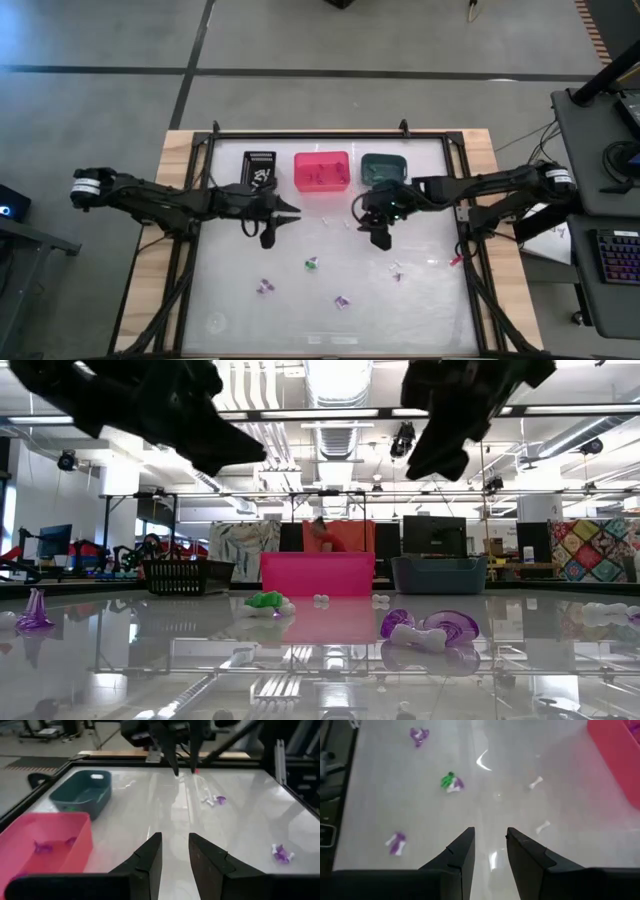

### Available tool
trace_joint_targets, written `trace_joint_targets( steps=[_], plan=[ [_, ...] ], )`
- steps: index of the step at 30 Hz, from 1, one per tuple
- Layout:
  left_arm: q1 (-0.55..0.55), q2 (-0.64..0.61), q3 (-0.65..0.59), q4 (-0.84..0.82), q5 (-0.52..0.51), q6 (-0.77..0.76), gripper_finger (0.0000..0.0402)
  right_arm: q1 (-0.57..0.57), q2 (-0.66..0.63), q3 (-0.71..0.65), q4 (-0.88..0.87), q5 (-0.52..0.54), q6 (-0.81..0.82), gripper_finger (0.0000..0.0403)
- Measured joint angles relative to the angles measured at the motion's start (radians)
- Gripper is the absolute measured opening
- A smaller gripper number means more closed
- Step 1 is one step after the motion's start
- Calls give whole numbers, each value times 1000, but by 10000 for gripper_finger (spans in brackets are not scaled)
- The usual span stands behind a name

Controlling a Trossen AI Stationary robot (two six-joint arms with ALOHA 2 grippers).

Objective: Sort Halloween decoration
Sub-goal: Put the white bone toy into the black bin

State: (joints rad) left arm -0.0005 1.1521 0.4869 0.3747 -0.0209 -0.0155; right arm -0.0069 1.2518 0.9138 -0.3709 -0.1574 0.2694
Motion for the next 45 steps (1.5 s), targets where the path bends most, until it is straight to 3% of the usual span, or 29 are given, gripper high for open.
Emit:
trace_joint_targets(
  steps=[6, 11, 19, 26, 34, 45],
  plan=[
    [0, 159, 108, -28, 68, 135, 79, 16, -79, -39, 2, 1, 19, 105],
    [3, 300, 191, -122, 73, 272, 79, 16, -134, -77, 10, 28, 24, 101],
    [31, 463, 257, -139, 73, 386, 79, 16, -184, -127, 27, 30, 45, 100],
    [47, 549, 308, -168, 64, 430, 86, 16, -180, -137, 62, 31, 52, 100],
    [56, 634, 358, -165, 55, 488, 129, 16, -171, -137, 72, 37, 45, 100],
    [100, 645, 358, -166, 55, 536, 143, 16, -171, -138, 70, 54, 44, 100]
  ],
)
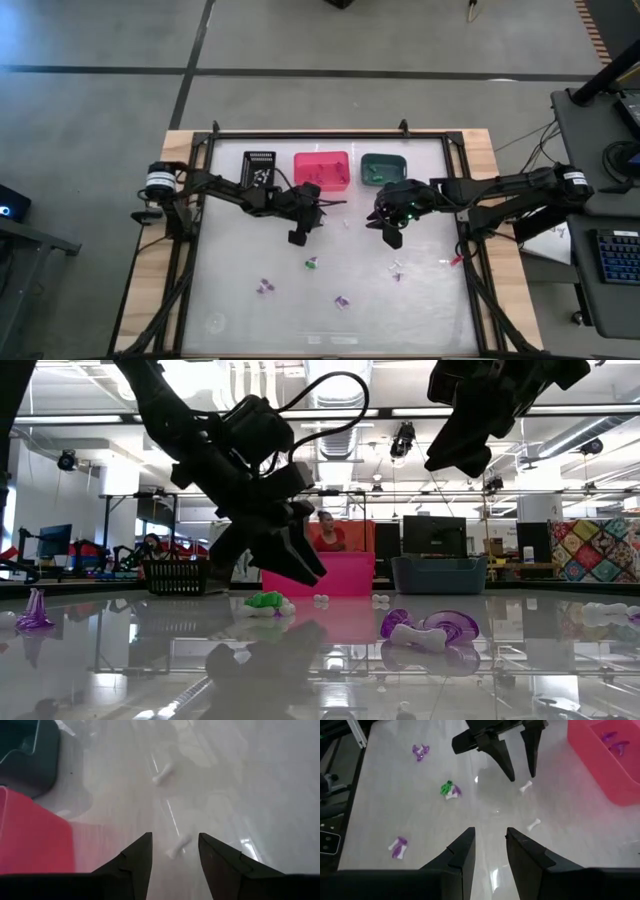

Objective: Sort Halloween decoration
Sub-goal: Put the white bone toy into the black bin

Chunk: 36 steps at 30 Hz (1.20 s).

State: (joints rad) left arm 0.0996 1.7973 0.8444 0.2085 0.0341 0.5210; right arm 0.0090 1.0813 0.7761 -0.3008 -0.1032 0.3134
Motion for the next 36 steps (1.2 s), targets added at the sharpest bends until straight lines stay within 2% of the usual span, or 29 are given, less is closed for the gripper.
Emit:
trace_joint_targets(
  steps=[16, 20, 26, 32, 36],
  plan=[
    [22, 68, 0, 39, 13, 10, 116, 0, 1, 0, 5, 2, 0, 100],
    [25, 68, 0, 32, 14, 13, 87, 0, 1, 0, 7, 3, -1, 100],
    [25, 68, 0, 15, 13, 12, 13, 0, 1, 0, 7, 24, -2, 100],
    [26, 65, 0, 10, 11, -8, 6, 0, 1, 0, 8, 28, -2, 100],
    [29, 28, -4, -23, 66, -44, 2, 0, 1, 0, 8, 28, -2, 100]
  ],
)
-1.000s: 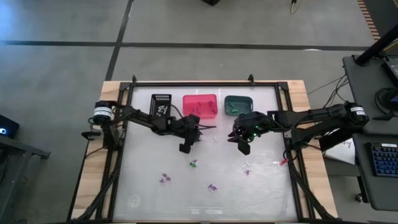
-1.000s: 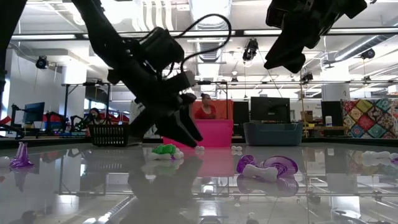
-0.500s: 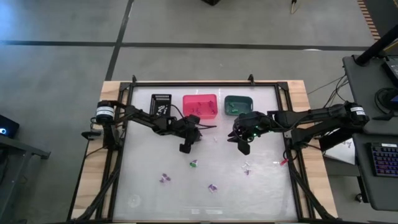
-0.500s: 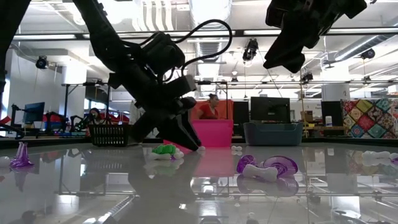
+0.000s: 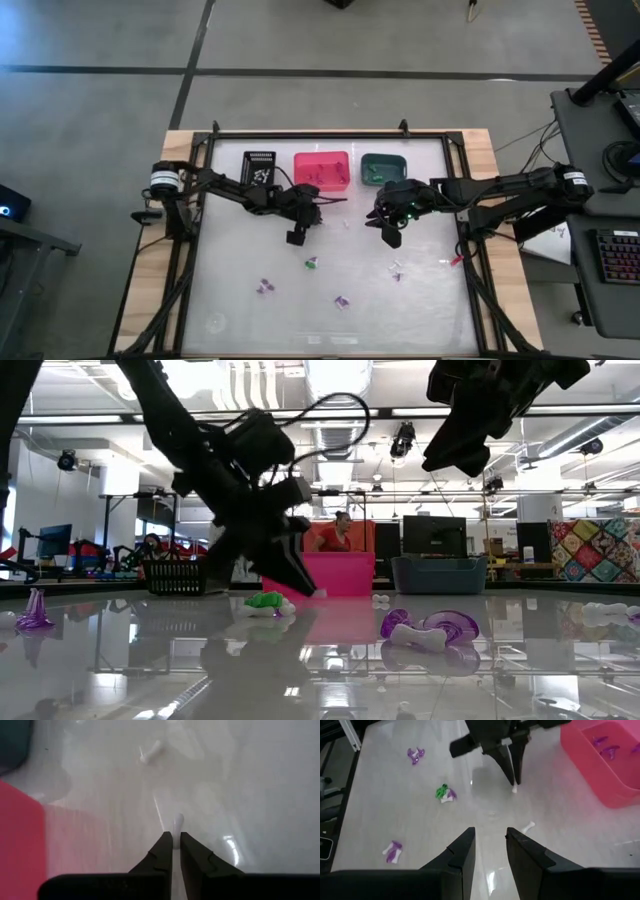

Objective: Sort Halloween decoration
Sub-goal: Put the white bone toy into the black bin

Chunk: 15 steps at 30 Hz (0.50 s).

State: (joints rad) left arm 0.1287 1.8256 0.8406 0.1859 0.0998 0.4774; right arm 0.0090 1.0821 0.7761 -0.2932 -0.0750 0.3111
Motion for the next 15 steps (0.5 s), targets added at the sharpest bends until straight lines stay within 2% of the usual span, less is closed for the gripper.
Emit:
trace_joint_targets(
  steps=[5, 15],
  plan=[
    [-2, -119, 1, -82, 18, -31, 1, 0, 0, 0, 24, 0, 0, 100],
    [36, -423, -3, -366, 18, -79, 0, 0, 0, 0, 52, 19, -15, 100]
  ],
)
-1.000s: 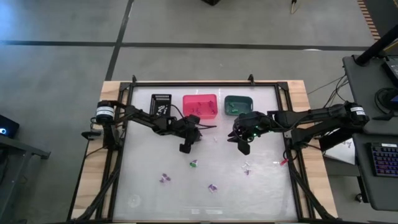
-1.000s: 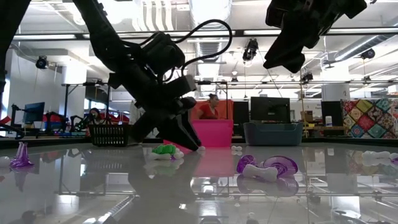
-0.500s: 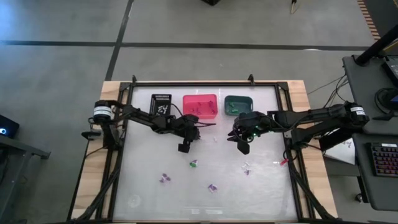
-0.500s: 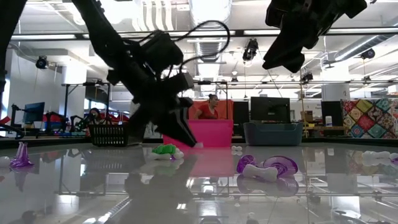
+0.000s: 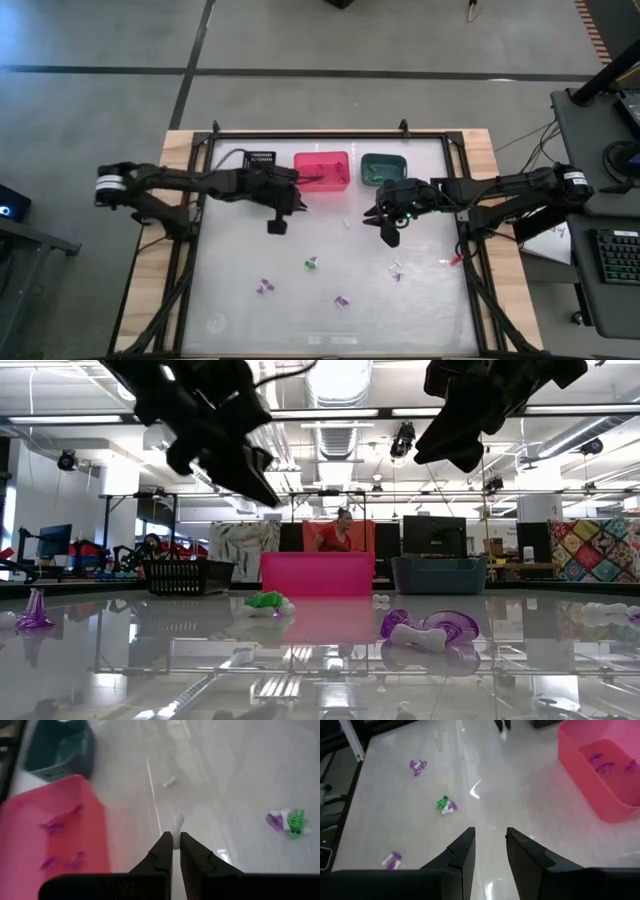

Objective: Sort Halloween decoration
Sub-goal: Put the white bone toy into the black bin

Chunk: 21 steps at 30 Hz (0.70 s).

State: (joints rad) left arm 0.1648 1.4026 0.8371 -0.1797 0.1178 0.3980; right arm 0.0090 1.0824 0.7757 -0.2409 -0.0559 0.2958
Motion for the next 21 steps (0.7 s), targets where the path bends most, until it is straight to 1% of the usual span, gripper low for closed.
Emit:
trace_joint_targets(
  steps=[4, 7, 9, 12, 17, 19, 21],
  plan=[
    [46, -94, -18, -78, -5, -17, 0, 0, 0, -1, 9, 7, 0, 100],
    [93, -161, -50, -107, -6, -34, 0, 0, 0, -1, 17, 6, 0, 100],
    [127, -200, -76, -135, -33, -53, 0, 0, 0, -2, 16, 6, 0, 100],
    [179, -245, -100, -195, -154, -93, 0, 0, 0, -2, 16, 7, 0, 100],
    [274, -269, -137, -239, -473, -157, 0, 0, 0, -2, 23, 7, -3, 100],
    [317, -254, -140, -251, -535, -191, 0, 0, 0, -2, 23, 7, -3, 100],
    [357, -228, -140, -276, -528, -220, 0, 0, 0, -2, 23, 7, -3, 100]
  ],
)
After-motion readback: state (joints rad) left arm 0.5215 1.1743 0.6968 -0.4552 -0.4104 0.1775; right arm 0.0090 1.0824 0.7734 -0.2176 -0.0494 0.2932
